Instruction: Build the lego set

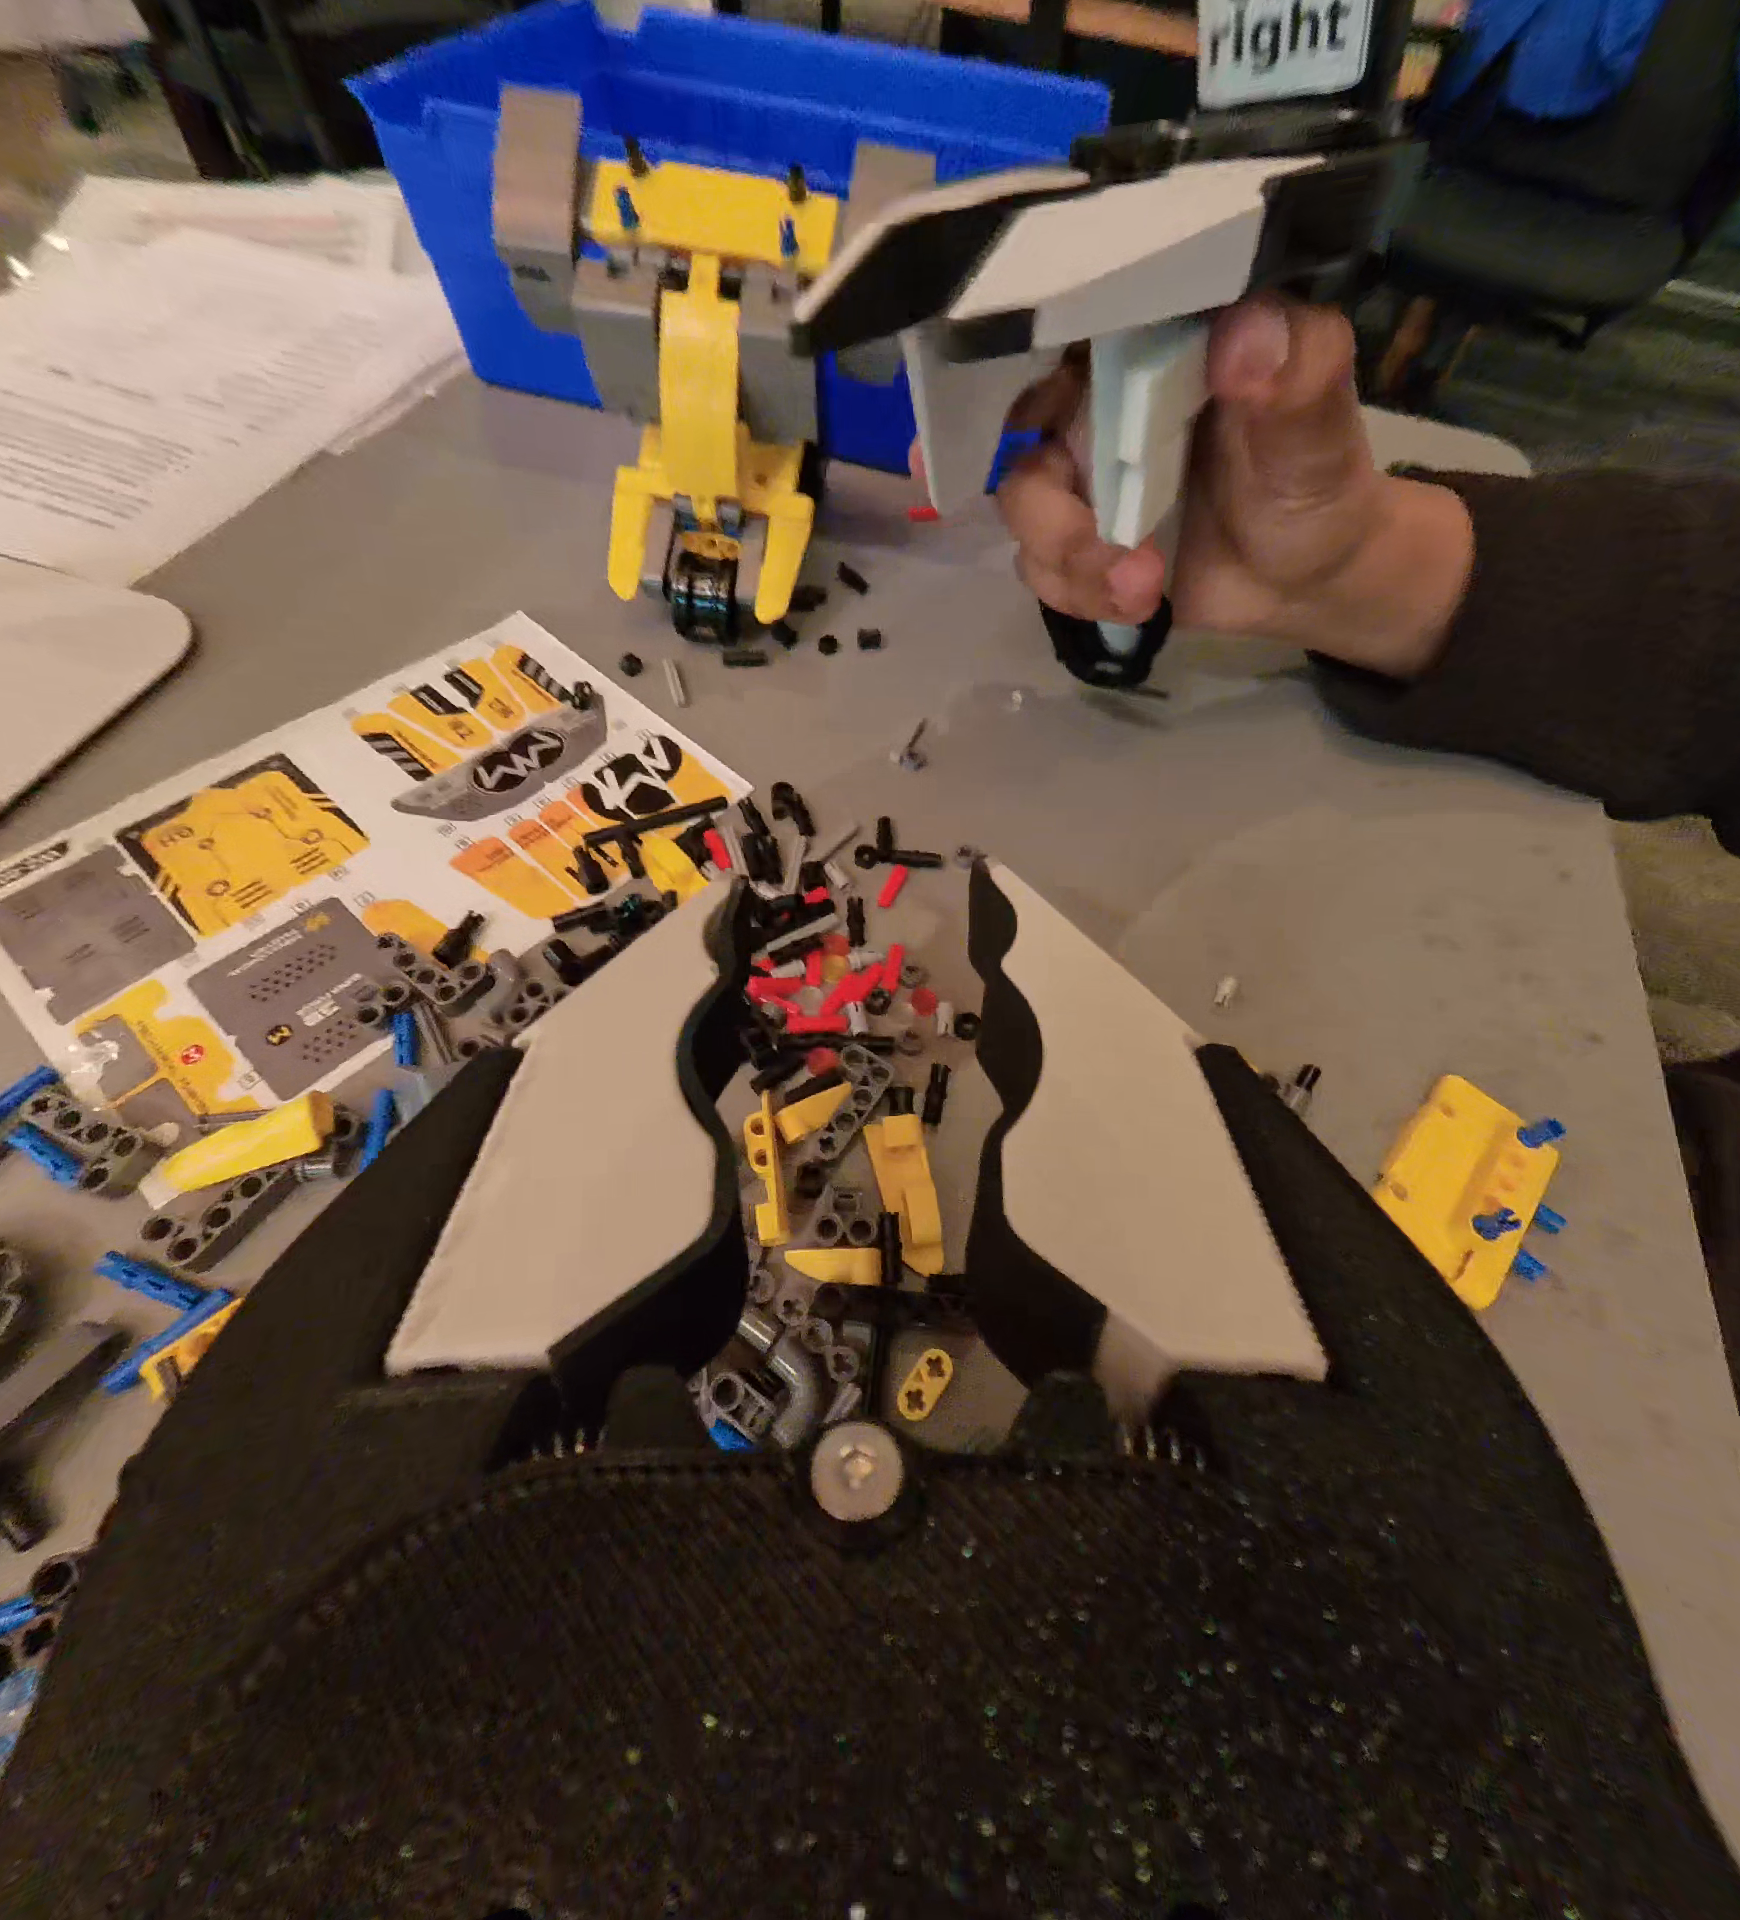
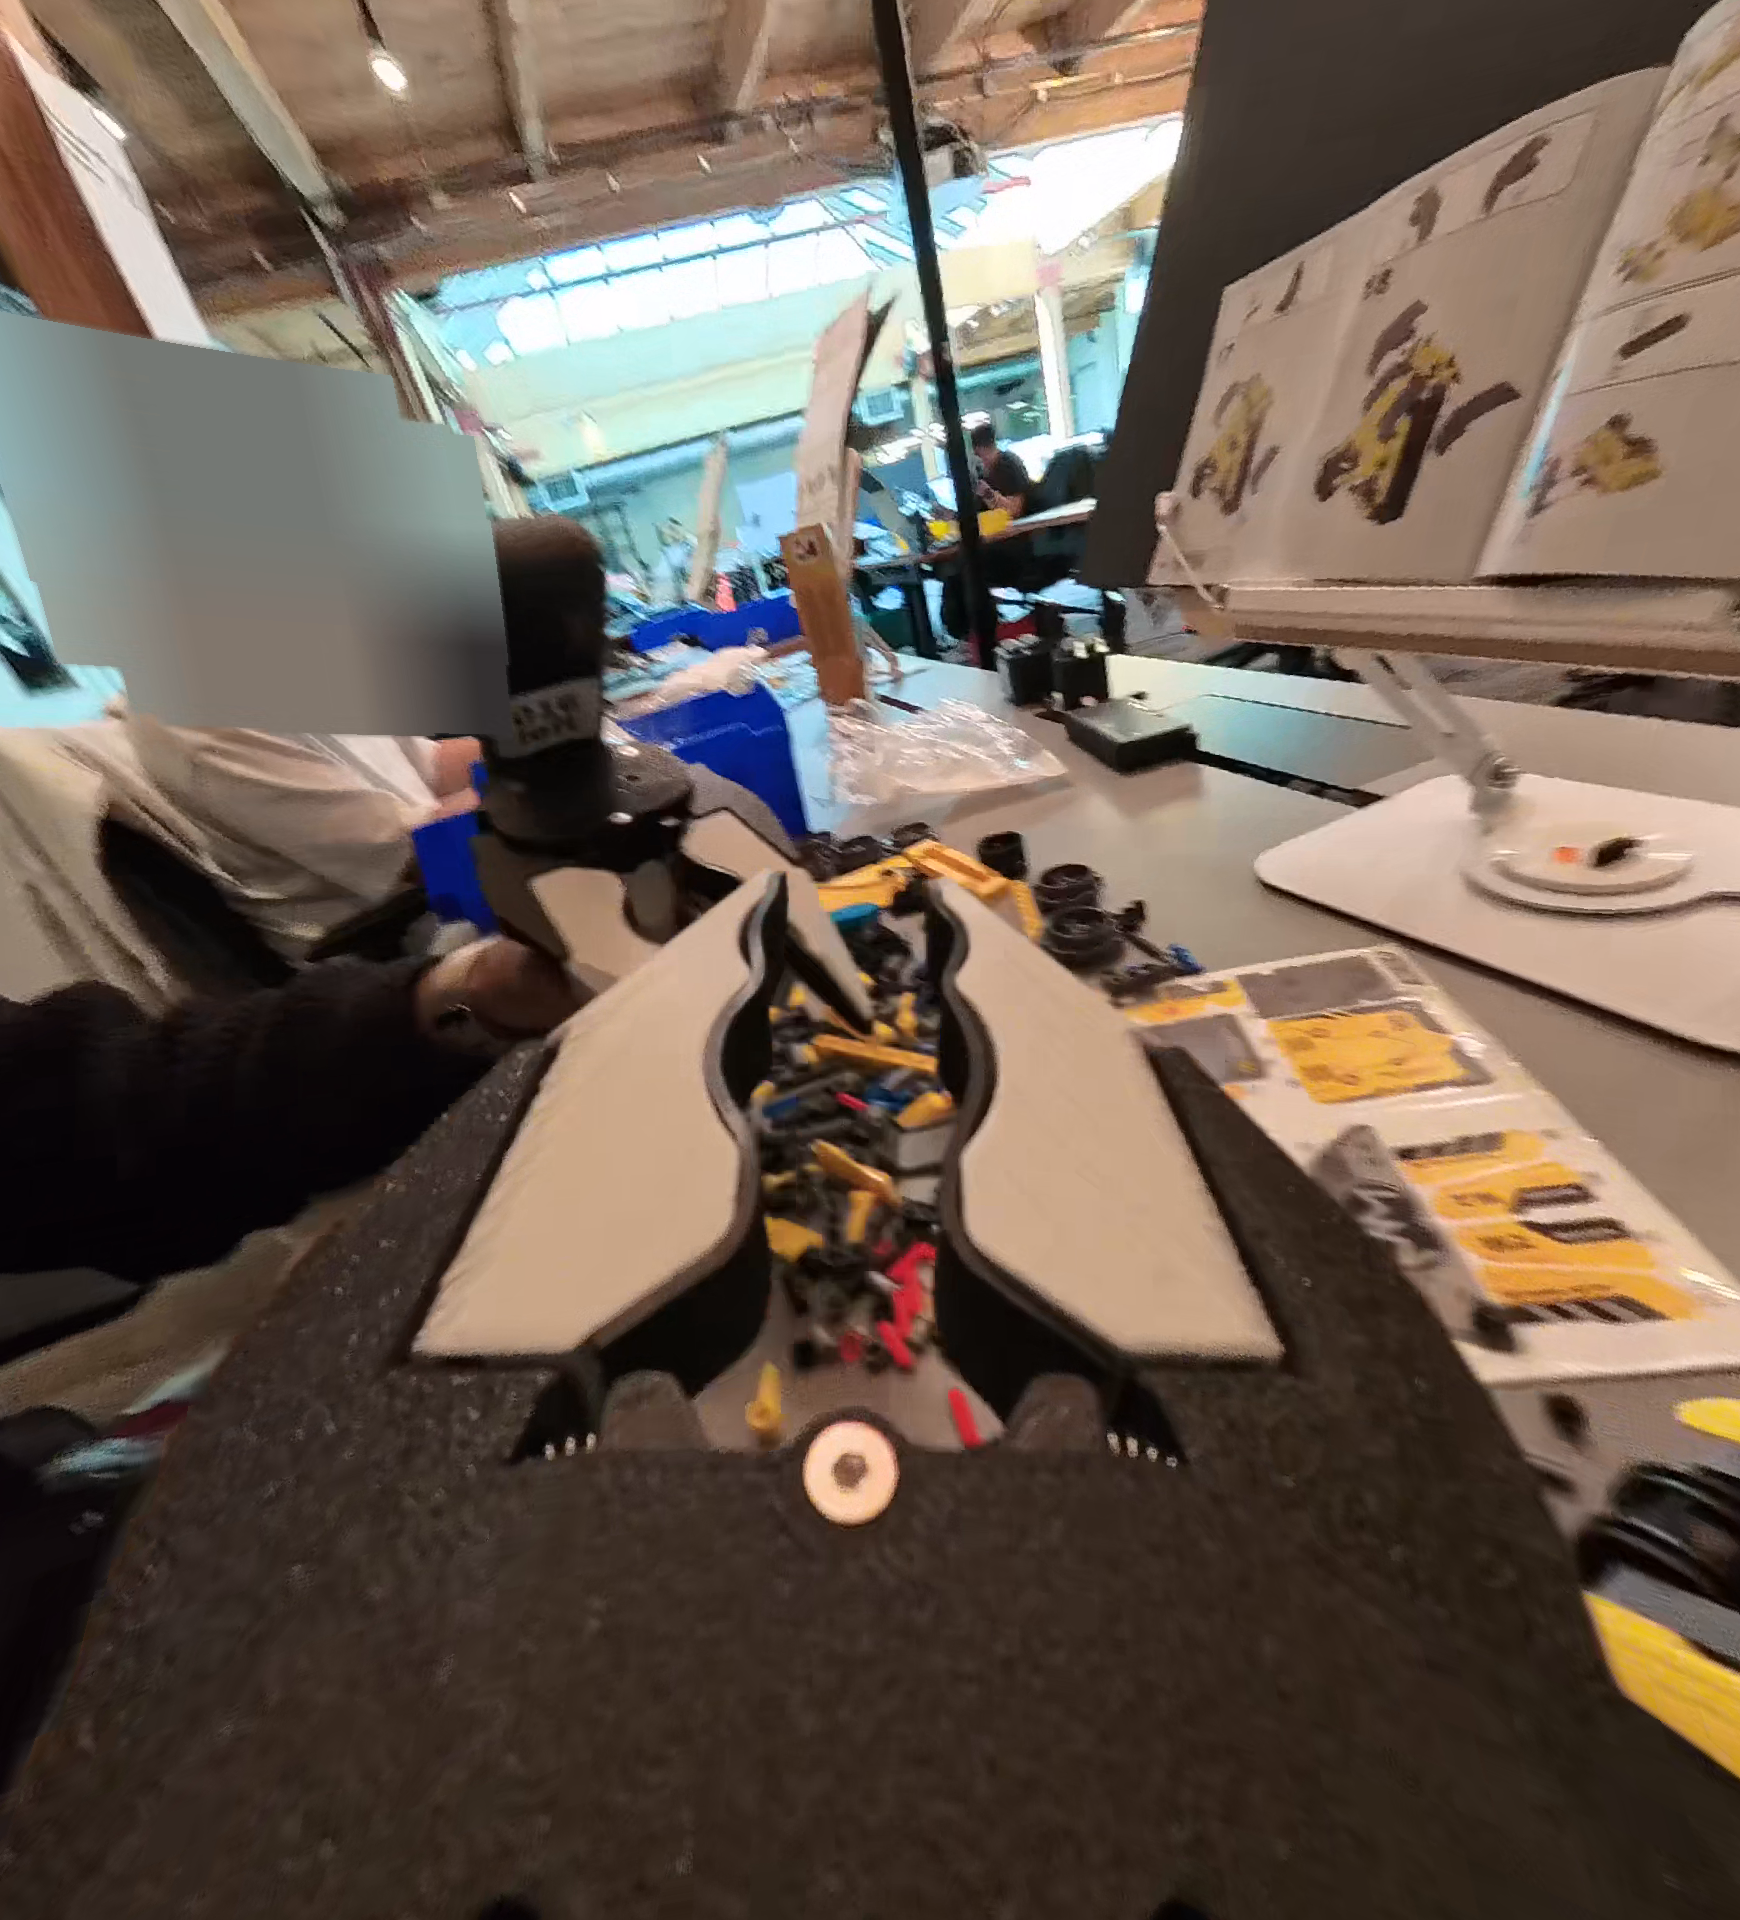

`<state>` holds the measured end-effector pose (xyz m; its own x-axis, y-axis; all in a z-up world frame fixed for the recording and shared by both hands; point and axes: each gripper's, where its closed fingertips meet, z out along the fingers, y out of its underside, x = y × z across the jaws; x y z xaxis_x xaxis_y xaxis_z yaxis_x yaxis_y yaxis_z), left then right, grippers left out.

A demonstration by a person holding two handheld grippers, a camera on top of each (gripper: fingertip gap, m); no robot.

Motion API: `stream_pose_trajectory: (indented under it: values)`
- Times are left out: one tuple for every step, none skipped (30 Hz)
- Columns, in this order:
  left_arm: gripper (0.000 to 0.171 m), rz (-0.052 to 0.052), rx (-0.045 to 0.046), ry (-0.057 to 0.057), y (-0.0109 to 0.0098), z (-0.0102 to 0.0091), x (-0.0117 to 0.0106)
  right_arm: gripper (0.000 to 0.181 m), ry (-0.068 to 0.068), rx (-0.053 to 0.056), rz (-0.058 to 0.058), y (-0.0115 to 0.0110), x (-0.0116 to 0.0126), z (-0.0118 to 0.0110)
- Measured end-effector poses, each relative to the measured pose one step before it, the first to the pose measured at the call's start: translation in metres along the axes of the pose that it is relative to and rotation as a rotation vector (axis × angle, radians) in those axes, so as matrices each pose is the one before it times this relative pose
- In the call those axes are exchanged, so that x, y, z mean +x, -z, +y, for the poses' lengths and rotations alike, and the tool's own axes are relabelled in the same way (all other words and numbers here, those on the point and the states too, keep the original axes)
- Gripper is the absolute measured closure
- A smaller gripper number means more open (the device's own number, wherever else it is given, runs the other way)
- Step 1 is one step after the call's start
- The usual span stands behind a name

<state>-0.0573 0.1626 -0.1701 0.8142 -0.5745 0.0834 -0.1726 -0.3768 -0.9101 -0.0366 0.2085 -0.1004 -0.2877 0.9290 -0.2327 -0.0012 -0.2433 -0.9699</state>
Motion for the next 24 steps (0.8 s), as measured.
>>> stream_pose_trajectory:
  values:
    - [0.131, -0.0013, 0.00903, 0.0078, 0.00194, -0.00172, -0.00155, 0.156, -0.0258, 0.0056, -0.0213, -0.00202, -0.00481, -0.00081]
    - [0.131, -0.008, -0.00009, 0.0051, 0.00218, -0.0011, -0.00282, 0.155, -0.0031, -0.0231, 0.014, -0.00252, 0.00012, 0.00431]
    - [0.13, -0.0249, 0.0026, -0.0002, 0.00294, -0.00104, -0.0051, 0.156, 0.0231, -0.0502, 0.0459, -0.00256, 0.00464, 0.00915]
    - [0.13, -0.0229, 0.009, -0.0029, 0.00368, -0.00158, -0.00449, 0.157, 0.0372, -0.0547, 0.0407, -0.00299, 0.00371, 0.01025]
    - [0.13, -0.0139, 0.01638, 0.0017, 0.00384, -0.00257, -0.00315, 0.157, 0.0321, -0.0422, 0.0218, -0.00357, 0.00074, 0.0086]
    - [0.13, -0.0061, 0.02077, 0.0087, 0.00327, -0.00319, -0.00212, 0.158, 0.0176, -0.0282, 0.0083, -0.00369, -0.00097, 0.00658]
    - [0.131, -0.0016, 0.02254, 0.0132, 0.00265, -0.00346, -0.00171, 0.158, 0.0054, -0.0204, -0.0082, -0.00371, -0.00283, 0.00517]
    - [0.131, 0.0057, 0.02056, 0.015, 0.00178, -0.00293, -0.00062, 0.158, -0.0024, -0.0176, -0.0177, -0.00337, -0.00372, 0.00431]
    - [0.131, 0.0094, 0.01499, 0.0148, 0.00111, -0.00176, -0.0001, 0.158, -0.0064, -0.0142, -0.015, -0.00284, -0.00284, 0.00359]
    - [0.131, 0.0083, 0.00699, 0.0143, 0.00048, -0.00054, -0.00005, 0.158, -0.0071, -0.0083, -0.0113, -0.00192, -0.00196, 0.00261]
    - [0.131, 0.0073, 0.00314, 0.0099, 0.00002, 0.00005, 0.00024, 0.158, -0.0079, -0.0022, -0.0095, -0.00138, -0.00142, 0.00147]
    - [0.131, 0.0033, 0.00172, 0.0041, -0.00013, 0.00009, 0.00016, 0.157, -0.0103, 0.001, -0.0079, -0.00078, -0.00087, 0.00078]
    - [0.131, -0.0007, 0.00086, 0.0, -0.00001, 0.00013, 0.00006, 0.157, -0.013, 0.0018, -0.0069, -0.00045, -0.0004, 0.00053]
    - [0.131, -0.0006, 0.00064, -0.0019, -0.00012, -0.00001, 0.00044, 0.157, -0.0141, 0.0005, -0.0035, -0.00016, 0.00013, 0.00049]
    - [0.131, 0.003, -0.00133, -0.0016, -0.00017, 0.00003, 0.00119, 0.157, -0.0122, -0.0047, 0.0071, -0.00009, 0.00185, 0.00123]
    - [0.131, 0.0038, -0.00178, -0.0023, -0.00016, -0.0002, 0.00148, 0.157, -0.0076, -0.0118, 0.0189, -0.00011, 0.00375, 0.00211]
    - [0.132, 0.0002, -0.00102, -0.0047, -0.00008, -0.00022, 0.00112, 0.158, -0.0022, -0.0146, 0.0218, -0.00005, 0.00403, 0.00246]
    - [0.133, -0.0009, -0.00255, -0.0065, -0.00011, -0.00005, 0.00088, 0.158, 0.0007, -0.0101, 0.0173, -0.00002, 0.00336, 0.00175]
    - [0.134, -0.0033, -0.00257, -0.0069, -0.00006, 0.00014, 0.00031, 0.158, -0.0002, -0.0024, 0.0099, 0.00013, 0.00216, 0.00066]
    - [0.135, -0.0045, -0.00179, -0.0066, -0.00011, 0.00022, 0.00005, 0.158, -0.0034, 0.0019, 0.002, 0.00019, 0.00093, -0.00007]
    - [0.136, -0.0008, -0.00269, -0.0062, -0.00029, 0.00044, 0.00034, 0.158, -0.0064, 0.0025, -0.003, 0.00017, 0.00012, -0.00018]
    - [0.138, 0.0014, -0.0034, -0.0053, -0.0003, 0.0006, 0.00055, 0.158, -0.0071, 0.0025, -0.0047, -0.00003, -0.00022, -0.00022]
    - [0.139, 0.0003, -0.00362, -0.0041, -0.00029, 0.00071, 0.00026, 0.157, -0.006, 0.0024, -0.0045, 0.00002, -0.00045, -0.00023]
    - [0.14, -0.0004, -0.00334, -0.0042, -0.00028, 0.00057, 0.00017, 0.157, -0.0046, 0.0017, -0.0037, -0.00009, -0.0005, -0.0001]
